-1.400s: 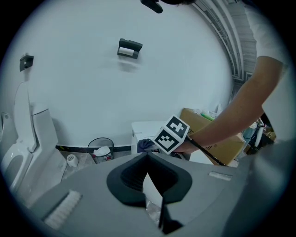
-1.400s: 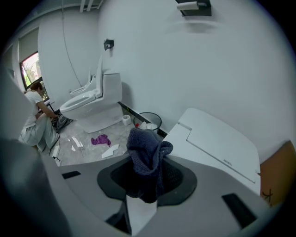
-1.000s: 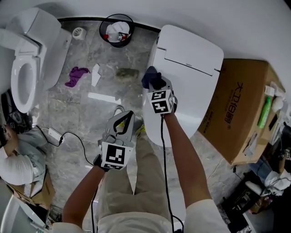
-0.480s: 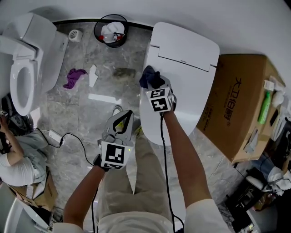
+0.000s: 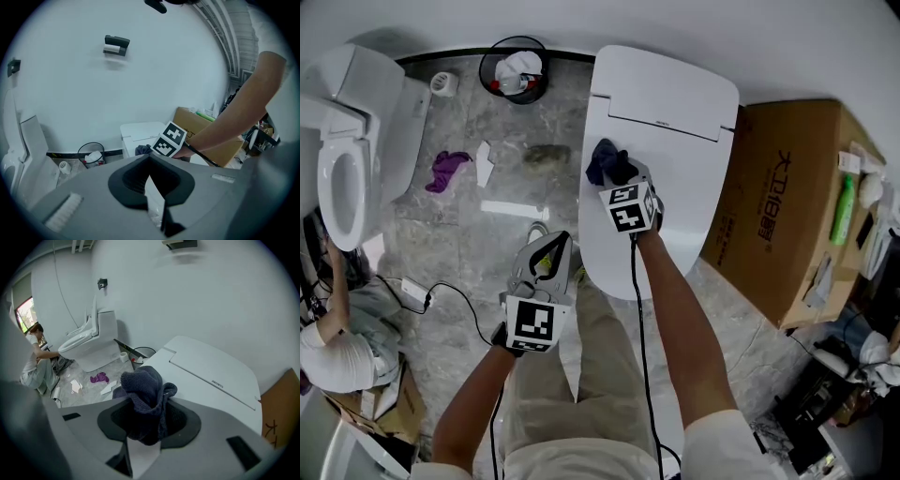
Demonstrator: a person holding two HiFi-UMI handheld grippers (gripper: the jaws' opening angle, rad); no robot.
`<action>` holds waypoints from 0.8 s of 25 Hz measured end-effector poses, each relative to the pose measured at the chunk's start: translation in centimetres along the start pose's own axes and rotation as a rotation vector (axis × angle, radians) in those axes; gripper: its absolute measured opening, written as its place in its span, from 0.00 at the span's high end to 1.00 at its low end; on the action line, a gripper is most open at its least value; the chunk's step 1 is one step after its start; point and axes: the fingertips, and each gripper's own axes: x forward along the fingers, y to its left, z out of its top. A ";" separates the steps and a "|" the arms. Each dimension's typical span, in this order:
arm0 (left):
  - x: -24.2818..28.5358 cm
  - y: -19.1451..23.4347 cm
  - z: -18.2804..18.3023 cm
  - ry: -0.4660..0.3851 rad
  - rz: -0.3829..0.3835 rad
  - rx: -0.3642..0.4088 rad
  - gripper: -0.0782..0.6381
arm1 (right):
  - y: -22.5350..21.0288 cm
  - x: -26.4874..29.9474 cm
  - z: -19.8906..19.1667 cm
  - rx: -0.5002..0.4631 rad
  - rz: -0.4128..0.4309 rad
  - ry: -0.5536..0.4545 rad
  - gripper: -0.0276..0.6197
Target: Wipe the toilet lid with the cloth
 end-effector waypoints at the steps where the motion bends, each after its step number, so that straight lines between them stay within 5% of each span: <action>1: 0.1 -0.2 0.1 0.000 -0.002 0.002 0.89 | -0.2 -0.1 -0.1 0.002 -0.001 0.000 0.75; 20: 1.4 -2.5 0.1 0.016 -0.042 0.036 0.89 | -3.6 -1.4 -2.4 0.034 -0.037 0.020 0.75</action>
